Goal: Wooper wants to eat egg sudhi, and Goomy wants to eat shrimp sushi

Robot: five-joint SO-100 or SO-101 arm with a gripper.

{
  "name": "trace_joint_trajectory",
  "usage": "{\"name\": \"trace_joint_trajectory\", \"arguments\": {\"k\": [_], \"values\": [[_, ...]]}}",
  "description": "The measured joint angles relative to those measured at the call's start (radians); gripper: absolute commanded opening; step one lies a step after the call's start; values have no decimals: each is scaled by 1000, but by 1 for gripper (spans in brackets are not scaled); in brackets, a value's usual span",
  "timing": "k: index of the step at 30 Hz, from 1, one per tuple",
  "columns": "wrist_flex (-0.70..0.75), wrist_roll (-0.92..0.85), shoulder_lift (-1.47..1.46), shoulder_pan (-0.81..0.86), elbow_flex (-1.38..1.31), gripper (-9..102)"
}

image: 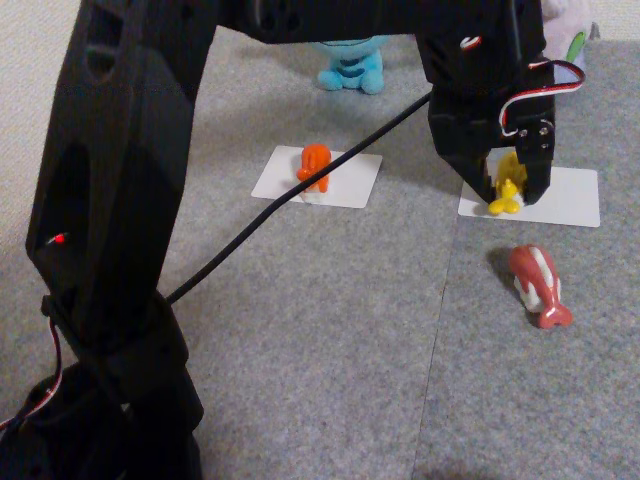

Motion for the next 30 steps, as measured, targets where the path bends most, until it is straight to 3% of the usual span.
{"name": "trace_joint_trajectory", "arguments": {"k": [4,12,19,30], "values": [[-25,0,0,0,0,7],[-26,-3,0,0,0,27],[-8,-3,0,14,-2,28],[403,25,382,-123,-18,27]]}}
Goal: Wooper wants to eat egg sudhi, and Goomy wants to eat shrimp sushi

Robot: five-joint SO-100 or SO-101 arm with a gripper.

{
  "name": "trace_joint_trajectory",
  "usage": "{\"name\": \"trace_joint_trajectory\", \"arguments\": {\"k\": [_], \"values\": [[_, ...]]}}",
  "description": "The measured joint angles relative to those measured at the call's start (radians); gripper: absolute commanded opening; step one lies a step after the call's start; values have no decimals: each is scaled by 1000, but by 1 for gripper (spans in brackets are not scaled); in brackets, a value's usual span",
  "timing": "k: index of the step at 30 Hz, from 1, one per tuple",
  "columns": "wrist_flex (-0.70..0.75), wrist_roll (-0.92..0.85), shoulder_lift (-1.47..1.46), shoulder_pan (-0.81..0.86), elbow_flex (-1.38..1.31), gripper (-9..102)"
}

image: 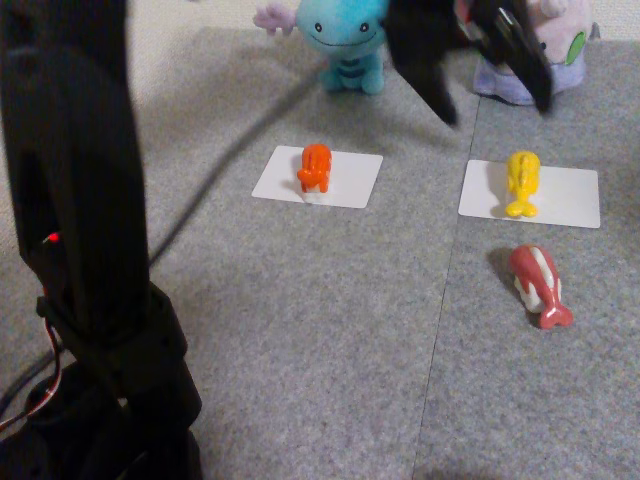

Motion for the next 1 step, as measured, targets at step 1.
{"name": "trace_joint_trajectory", "arguments": {"k": [1], "values": [[44,9,35,-14,0,27]]}}
